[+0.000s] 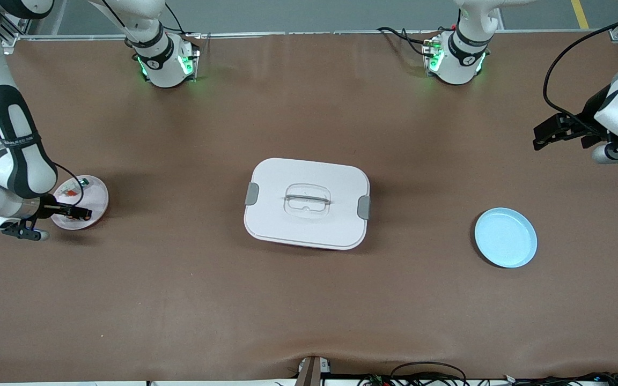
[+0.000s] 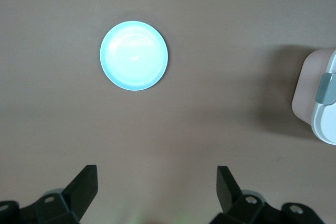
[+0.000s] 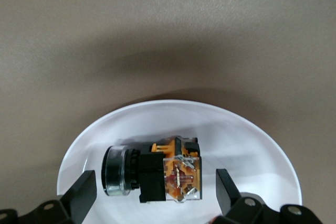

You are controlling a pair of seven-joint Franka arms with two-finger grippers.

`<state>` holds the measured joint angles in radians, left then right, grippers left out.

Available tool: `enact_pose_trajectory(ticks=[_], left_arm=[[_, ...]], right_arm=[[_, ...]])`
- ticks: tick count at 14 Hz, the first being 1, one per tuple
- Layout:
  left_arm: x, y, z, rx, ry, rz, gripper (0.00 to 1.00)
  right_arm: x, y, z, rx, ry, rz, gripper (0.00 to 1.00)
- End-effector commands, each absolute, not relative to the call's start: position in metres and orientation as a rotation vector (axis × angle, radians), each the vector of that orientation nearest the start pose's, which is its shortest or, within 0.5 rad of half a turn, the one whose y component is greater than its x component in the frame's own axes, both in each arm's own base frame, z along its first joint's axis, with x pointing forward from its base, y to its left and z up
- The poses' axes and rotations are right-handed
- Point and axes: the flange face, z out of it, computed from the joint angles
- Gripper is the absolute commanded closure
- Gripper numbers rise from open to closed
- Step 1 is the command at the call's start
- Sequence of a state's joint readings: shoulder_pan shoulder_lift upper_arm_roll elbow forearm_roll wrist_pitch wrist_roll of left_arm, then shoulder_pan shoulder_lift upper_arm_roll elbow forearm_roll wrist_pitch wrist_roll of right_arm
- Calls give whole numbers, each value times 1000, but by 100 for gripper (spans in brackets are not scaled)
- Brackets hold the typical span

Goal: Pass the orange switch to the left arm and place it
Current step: 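Close the right gripper on the orange switch, then lift the switch with the right gripper while the left gripper reaches over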

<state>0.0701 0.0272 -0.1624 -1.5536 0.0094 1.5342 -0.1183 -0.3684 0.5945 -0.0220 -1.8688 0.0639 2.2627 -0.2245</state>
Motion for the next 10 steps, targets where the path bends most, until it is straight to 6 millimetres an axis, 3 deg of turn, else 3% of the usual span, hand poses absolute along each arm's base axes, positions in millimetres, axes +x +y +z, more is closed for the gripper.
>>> enact_pose_trajectory(ticks=[1, 2, 3, 4, 5, 6, 7, 10], left_arm=[[557, -51, 615, -3121, -17, 42, 0], [558, -51, 615, -3121, -17, 44, 0], [559, -50, 612, -3121, -17, 51, 0], [559, -50, 613, -3121, -17, 47, 0], [560, -50, 612, -3122, -17, 47, 0], [560, -50, 612, -3122, -17, 44, 0], [560, -50, 612, -3122, -17, 44, 0], [561, -50, 611, -3122, -19, 44, 0]], right_arm=[[570, -230, 172, -3015, 313, 293, 0], [570, -230, 172, -3015, 308, 293, 0], [570, -230, 172, -3017, 302, 296, 20], [569, -230, 172, -3013, 297, 306, 48], [569, -227, 172, -3004, 291, 332, 65], [569, -227, 173, -2998, 294, 351, 95], [570, -227, 176, -2996, 294, 353, 100], [583, -222, 196, -2981, 286, 393, 100]])
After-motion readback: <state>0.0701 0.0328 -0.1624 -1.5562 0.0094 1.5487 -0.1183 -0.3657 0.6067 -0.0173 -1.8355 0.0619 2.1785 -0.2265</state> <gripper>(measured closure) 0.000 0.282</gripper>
